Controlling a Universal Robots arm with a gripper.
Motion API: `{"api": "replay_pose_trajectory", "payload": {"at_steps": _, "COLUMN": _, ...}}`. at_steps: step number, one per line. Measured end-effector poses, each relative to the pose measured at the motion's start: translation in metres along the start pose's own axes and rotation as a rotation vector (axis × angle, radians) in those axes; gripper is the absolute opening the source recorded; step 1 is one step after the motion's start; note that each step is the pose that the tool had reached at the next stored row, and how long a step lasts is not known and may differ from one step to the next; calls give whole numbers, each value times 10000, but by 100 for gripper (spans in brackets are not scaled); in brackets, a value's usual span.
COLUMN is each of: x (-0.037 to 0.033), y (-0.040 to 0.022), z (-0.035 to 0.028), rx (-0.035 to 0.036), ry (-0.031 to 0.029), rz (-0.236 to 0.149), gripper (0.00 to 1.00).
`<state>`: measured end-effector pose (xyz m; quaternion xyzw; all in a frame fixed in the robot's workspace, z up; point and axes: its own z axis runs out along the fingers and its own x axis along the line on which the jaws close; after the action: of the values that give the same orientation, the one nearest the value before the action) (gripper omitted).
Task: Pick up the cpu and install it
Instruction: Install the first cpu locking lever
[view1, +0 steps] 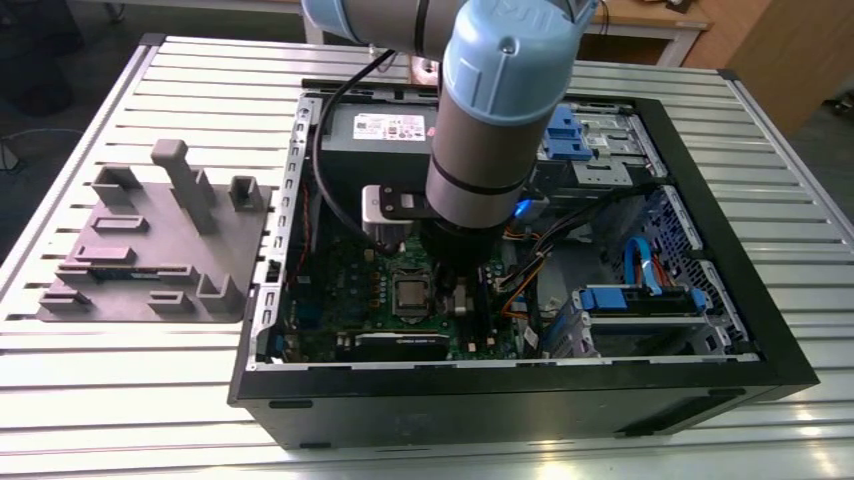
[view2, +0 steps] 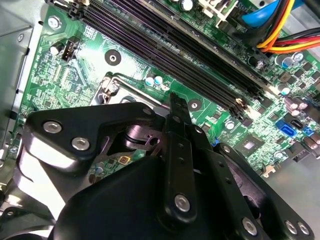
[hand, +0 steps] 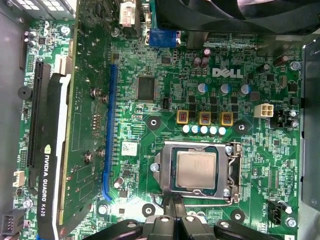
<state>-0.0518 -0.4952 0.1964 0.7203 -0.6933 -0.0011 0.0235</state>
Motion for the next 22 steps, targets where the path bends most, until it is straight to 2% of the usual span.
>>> {"api": "replay_pose_trajectory", "payload": {"at_steps": 22, "x": 1, "y": -7, "z": 57, "rx": -1, "ry": 2, "rz": -1, "gripper": 10}}
